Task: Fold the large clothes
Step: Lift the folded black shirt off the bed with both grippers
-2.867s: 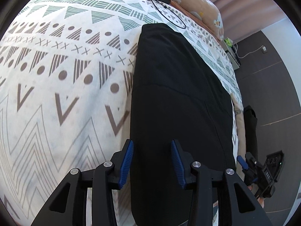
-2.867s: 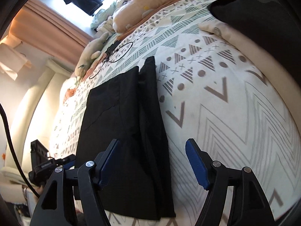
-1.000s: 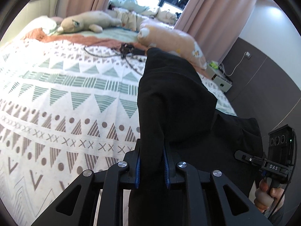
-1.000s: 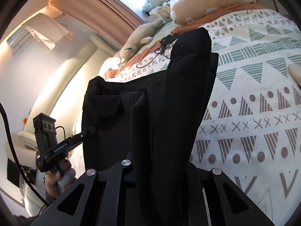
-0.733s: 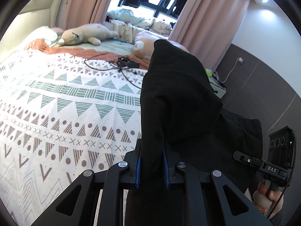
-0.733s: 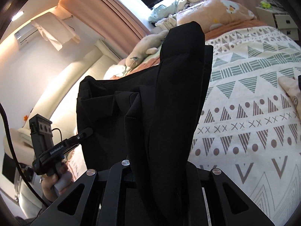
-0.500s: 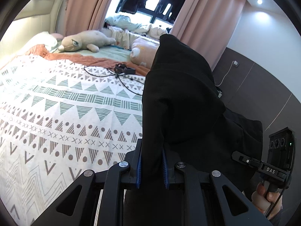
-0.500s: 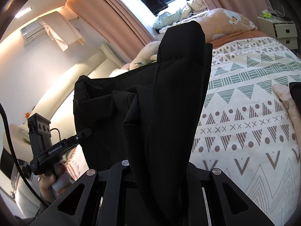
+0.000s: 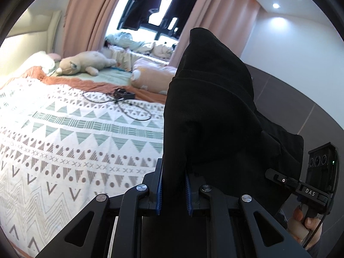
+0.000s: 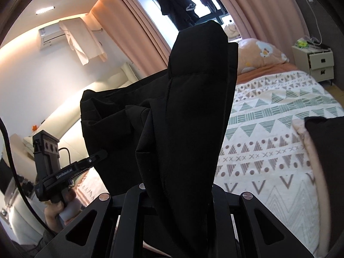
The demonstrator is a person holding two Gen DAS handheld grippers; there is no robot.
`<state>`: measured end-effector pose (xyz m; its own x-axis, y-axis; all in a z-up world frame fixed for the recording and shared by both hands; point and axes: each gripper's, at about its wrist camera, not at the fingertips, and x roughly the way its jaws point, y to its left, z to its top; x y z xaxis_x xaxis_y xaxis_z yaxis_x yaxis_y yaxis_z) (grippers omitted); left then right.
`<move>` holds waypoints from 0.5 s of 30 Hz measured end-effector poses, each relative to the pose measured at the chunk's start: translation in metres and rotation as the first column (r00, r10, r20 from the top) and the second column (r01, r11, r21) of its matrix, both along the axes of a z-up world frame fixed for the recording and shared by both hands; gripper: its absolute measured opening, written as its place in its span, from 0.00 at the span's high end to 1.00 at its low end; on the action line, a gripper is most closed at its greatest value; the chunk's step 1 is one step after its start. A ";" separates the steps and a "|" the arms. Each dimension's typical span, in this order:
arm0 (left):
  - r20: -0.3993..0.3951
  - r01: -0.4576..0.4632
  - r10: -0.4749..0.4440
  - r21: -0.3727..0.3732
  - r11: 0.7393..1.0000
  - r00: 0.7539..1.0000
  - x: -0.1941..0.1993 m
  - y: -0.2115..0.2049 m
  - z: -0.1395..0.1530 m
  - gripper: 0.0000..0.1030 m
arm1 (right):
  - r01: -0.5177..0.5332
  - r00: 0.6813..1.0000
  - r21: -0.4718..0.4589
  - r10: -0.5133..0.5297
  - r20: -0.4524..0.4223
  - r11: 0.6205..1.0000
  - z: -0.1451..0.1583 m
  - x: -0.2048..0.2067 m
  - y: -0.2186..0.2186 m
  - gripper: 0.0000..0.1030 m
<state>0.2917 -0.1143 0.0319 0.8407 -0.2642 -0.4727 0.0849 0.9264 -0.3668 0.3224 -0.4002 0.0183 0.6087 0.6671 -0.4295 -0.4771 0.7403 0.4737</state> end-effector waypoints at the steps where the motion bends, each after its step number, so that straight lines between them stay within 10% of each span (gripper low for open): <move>1: 0.007 0.008 -0.008 0.001 1.000 1.000 -0.005 -0.006 0.004 0.83 | 0.008 1.000 -0.006 -0.008 0.009 1.000 0.004 -0.005 -0.004 0.84; 15: 0.077 0.180 -0.180 0.016 0.984 0.981 -0.026 -0.114 0.049 0.83 | 0.165 0.981 -0.065 -0.157 0.112 0.984 0.051 -0.050 -0.110 0.84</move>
<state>0.2662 -0.2285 0.0804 0.8139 -0.4107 -0.4110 0.2785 0.8965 -0.3445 0.2726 -0.5102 0.0693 0.7499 0.5260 -0.4012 -0.3937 0.8422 0.3683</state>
